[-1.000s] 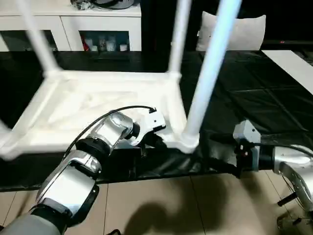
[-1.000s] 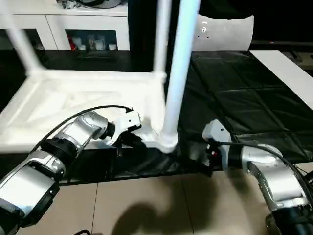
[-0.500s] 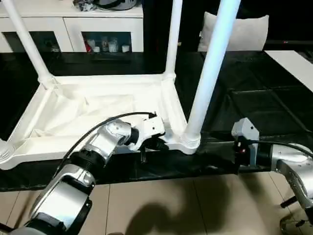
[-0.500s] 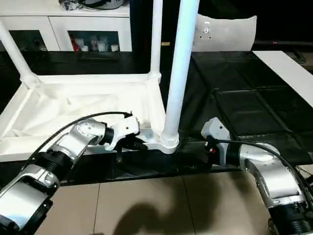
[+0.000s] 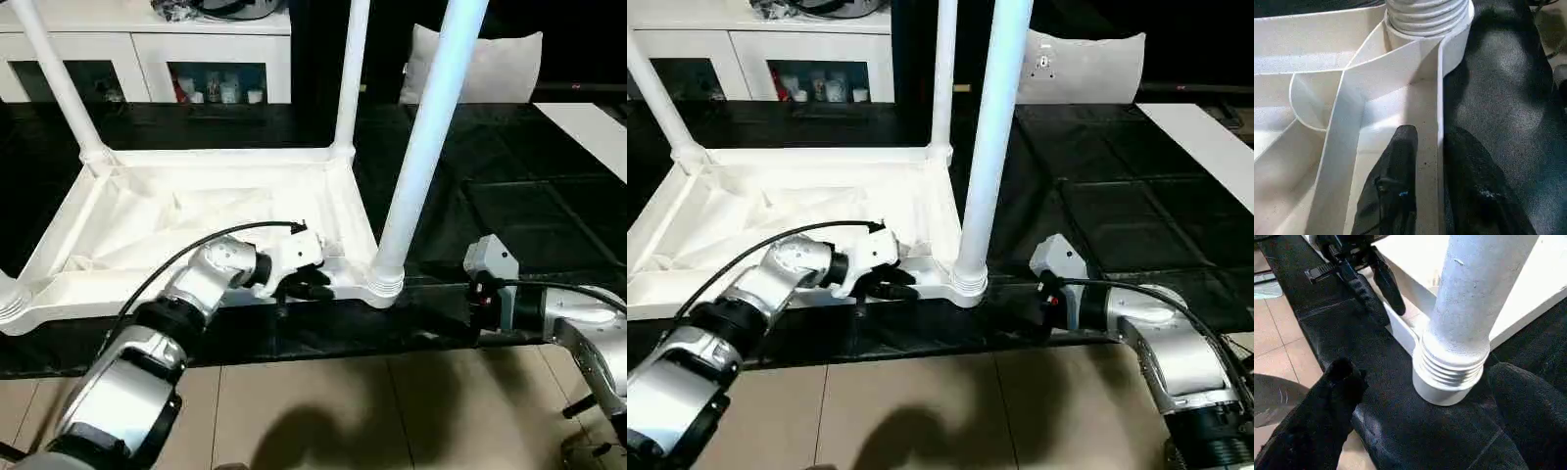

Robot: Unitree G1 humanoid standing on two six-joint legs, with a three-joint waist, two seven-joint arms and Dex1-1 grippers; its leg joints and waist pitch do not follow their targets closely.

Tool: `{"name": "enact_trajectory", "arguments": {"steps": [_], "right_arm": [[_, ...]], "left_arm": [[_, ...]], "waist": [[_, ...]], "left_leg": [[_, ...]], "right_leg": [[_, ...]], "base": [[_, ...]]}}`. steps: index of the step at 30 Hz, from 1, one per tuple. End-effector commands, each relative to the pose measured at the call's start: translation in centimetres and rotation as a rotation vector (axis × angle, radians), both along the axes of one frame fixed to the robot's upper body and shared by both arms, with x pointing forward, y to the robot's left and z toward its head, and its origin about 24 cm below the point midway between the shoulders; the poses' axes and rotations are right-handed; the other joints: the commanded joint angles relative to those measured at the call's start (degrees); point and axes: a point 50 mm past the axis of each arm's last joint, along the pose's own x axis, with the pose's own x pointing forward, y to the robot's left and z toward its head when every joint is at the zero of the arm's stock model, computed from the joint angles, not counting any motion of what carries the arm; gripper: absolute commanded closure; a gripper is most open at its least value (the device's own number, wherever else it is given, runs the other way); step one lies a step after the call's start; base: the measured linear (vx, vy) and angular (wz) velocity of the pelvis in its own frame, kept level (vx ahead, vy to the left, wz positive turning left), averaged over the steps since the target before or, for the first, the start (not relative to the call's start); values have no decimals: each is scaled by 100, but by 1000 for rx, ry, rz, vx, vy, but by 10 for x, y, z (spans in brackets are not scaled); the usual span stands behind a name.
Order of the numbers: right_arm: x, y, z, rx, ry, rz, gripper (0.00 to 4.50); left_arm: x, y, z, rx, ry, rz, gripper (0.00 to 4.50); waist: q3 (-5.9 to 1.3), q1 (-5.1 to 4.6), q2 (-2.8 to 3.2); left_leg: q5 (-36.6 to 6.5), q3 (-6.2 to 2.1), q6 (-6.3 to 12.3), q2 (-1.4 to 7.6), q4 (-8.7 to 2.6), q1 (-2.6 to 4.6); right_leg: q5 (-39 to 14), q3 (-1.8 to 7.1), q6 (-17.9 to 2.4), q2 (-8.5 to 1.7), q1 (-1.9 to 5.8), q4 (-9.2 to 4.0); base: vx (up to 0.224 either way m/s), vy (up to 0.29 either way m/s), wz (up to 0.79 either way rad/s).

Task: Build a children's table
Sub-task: Rotate table base

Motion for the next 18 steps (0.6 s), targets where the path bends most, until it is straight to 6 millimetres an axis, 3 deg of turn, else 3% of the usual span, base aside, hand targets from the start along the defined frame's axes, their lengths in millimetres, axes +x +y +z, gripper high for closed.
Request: {"name": "enact_trajectory", "arguments": {"steps": [1,7,15,18], "right_arm": [[0,1,5,13,-15,9,0],[3,2,8,54,-18,-6,0],[9,-2,13,91,-10,-3,0],[12,-2,10,79,-6,31,28]], "left_arm": [[0,10,-4,31,18,21,388],[-2,12,-5,3,42,3,444],[-10,12,-6,-27,65,-72,444],[-16,10,-4,-34,77,-142,450]], "waist": [[-344,38,-74],[-337,37,-92],[-343,22,-89],[-347,21,-102]], "left_leg": [[-647,54,415,59,-368,-57],[-731,59,393,64,-375,-46],[-622,57,406,66,-373,-58],[-584,73,441,77,-368,-51]], "right_leg": [[-739,239,-1133,-335,381,-478],[-977,243,-1087,-340,366,-498],[-801,242,-1149,-349,376,-467],[-705,247,-1227,-354,361,-459]], "base": [[0,0,0],[0,0,0],[0,0,0],[0,0,0]]}}
